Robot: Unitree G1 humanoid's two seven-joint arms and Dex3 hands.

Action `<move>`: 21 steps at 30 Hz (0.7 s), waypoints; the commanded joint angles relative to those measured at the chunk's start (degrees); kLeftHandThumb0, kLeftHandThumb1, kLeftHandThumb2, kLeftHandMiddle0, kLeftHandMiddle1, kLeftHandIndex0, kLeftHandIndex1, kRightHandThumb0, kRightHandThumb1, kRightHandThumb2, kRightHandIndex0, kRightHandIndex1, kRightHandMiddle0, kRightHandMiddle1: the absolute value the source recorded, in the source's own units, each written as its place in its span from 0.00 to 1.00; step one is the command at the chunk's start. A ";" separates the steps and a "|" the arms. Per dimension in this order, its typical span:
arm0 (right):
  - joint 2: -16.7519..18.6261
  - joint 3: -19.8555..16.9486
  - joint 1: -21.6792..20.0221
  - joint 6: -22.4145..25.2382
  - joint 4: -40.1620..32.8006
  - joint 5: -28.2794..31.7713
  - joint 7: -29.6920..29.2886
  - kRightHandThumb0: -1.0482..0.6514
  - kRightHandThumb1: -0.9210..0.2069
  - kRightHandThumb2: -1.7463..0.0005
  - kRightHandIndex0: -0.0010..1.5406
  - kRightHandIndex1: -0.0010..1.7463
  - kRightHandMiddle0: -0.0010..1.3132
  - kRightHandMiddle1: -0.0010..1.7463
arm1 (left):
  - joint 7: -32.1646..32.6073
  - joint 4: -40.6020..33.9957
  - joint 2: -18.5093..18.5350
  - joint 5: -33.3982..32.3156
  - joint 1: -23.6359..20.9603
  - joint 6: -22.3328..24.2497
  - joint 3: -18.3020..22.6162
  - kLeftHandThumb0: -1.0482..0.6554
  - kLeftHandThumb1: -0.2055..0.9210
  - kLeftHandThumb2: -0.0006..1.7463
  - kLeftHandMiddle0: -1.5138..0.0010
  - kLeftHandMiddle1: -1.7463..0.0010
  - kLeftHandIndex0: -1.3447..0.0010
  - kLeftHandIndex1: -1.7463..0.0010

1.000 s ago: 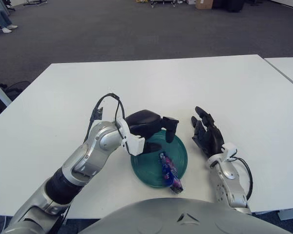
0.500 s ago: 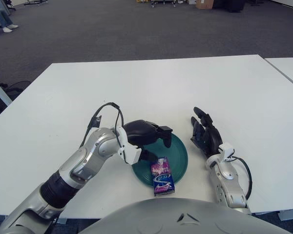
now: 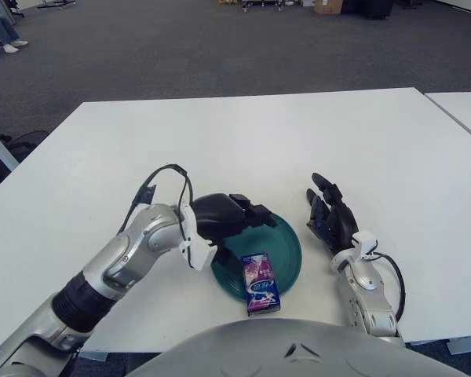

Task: Put the gum into the plate.

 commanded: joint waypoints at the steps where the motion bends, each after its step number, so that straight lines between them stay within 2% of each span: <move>1: 0.20 0.48 1.82 3.66 0.78 -0.79 -0.95 0.21 0.00 0.42 0.11 0.00 0.00 0.24 | 2.28 -1.50 0.04 1.48 2.52 2.26 3.56 0.00 1.00 0.22 0.96 0.99 1.00 0.92; 6: 0.33 0.80 1.95 4.97 -0.22 -0.71 -1.42 0.20 0.00 0.43 0.11 0.00 0.00 0.25 | 8.09 -4.17 -0.99 1.23 10.74 5.60 11.65 0.00 1.00 0.31 0.99 1.00 0.99 0.95; 8: 0.32 0.88 2.02 5.22 -0.50 -0.60 -1.39 0.20 0.00 0.44 0.11 0.00 0.00 0.25 | 9.41 -5.74 -2.43 1.28 12.59 7.83 13.66 0.00 1.00 0.32 1.00 1.00 0.99 0.95; 10: 0.41 0.92 2.17 5.33 -0.81 -0.34 -1.26 0.19 0.00 0.45 0.11 0.00 0.00 0.25 | 11.00 -8.52 -5.16 -1.27 15.21 11.41 17.34 0.00 1.00 0.34 0.99 1.00 0.97 0.95; 12: 0.54 0.93 2.29 5.49 -1.10 -0.03 -1.17 0.18 0.00 0.46 0.11 0.00 0.00 0.24 | 13.82 -12.13 -10.38 -5.34 18.70 16.85 21.97 0.00 1.00 0.34 0.98 0.99 0.96 0.94; 14: 0.61 0.95 2.35 5.69 -1.28 0.09 -1.17 0.17 0.00 0.47 0.10 0.00 0.00 0.24 | 18.10 -10.01 -14.71 -7.94 20.27 17.32 23.36 0.00 1.00 0.35 0.96 0.99 0.96 0.91; 17: 0.60 1.08 2.41 6.19 -1.45 0.10 -1.19 0.17 0.00 0.49 0.11 0.00 0.00 0.24 | 26.57 -3.05 -22.74 -14.41 21.66 11.97 25.26 0.00 1.00 0.37 0.94 0.99 0.99 0.84; 18: 0.64 1.12 2.38 6.48 -1.48 0.04 -1.30 0.16 0.00 0.49 0.11 0.00 0.00 0.24 | 28.44 -2.76 -26.27 -18.19 22.65 11.65 26.11 0.00 1.00 0.38 0.94 0.99 0.99 0.83; 21: 0.66 1.20 2.35 7.01 -1.58 -0.07 -1.49 0.15 0.00 0.49 0.11 0.00 0.00 0.24 | 30.78 -2.37 -31.55 -24.52 24.53 11.61 27.02 0.00 1.00 0.41 0.94 1.00 1.00 0.81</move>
